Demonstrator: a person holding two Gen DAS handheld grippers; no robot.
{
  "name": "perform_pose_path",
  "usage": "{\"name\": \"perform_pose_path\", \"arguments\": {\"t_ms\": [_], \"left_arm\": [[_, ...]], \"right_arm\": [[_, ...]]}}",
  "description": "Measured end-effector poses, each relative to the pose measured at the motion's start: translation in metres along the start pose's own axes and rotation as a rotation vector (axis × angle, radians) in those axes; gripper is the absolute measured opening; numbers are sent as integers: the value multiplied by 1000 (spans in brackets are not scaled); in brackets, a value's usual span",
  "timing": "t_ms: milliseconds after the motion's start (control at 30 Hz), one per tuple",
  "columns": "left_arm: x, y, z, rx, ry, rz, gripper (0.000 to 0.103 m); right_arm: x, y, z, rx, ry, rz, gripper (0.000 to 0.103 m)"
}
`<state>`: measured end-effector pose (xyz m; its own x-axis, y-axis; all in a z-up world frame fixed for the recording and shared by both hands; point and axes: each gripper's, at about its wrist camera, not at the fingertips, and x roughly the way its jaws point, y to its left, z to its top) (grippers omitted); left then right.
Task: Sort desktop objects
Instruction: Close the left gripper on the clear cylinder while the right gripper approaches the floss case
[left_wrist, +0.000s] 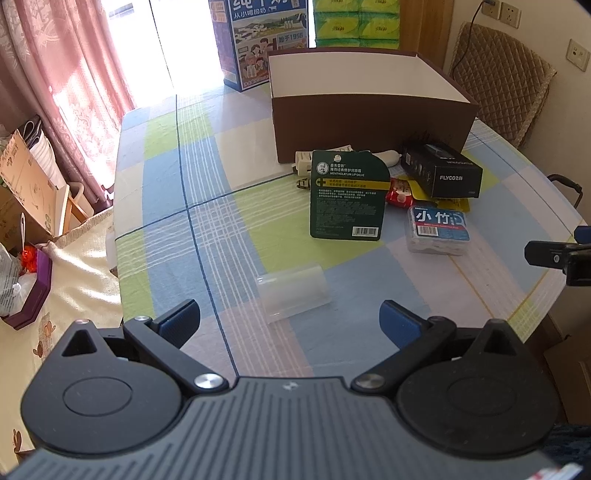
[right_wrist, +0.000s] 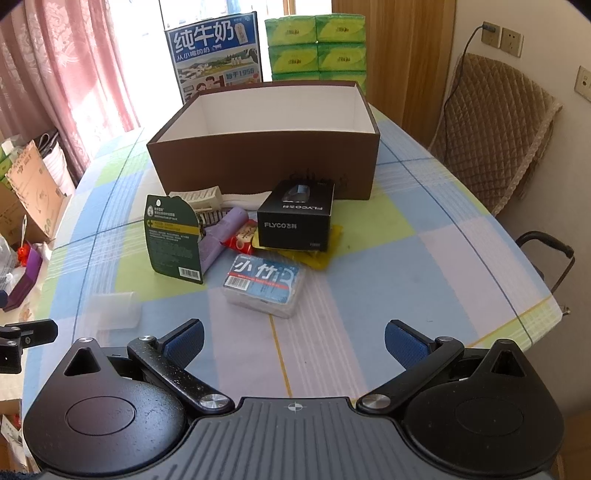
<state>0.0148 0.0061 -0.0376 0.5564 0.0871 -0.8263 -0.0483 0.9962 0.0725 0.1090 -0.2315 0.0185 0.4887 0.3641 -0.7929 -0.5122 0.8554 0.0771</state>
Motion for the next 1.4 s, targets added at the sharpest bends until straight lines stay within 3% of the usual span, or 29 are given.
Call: {"name": "perform_pose_path", "arguments": {"t_ms": [500,800,1400], "left_arm": [[38,3,4,-22,82,0,102],[72,9,2,-55,121,11,102],[125,2,14,-44,141,-11,98]], "right_arm": [[30,-13,7,44,16,43,101],[67,-20,10,81,79,47,101],[108,-31,19,89,149,24,101]]}}
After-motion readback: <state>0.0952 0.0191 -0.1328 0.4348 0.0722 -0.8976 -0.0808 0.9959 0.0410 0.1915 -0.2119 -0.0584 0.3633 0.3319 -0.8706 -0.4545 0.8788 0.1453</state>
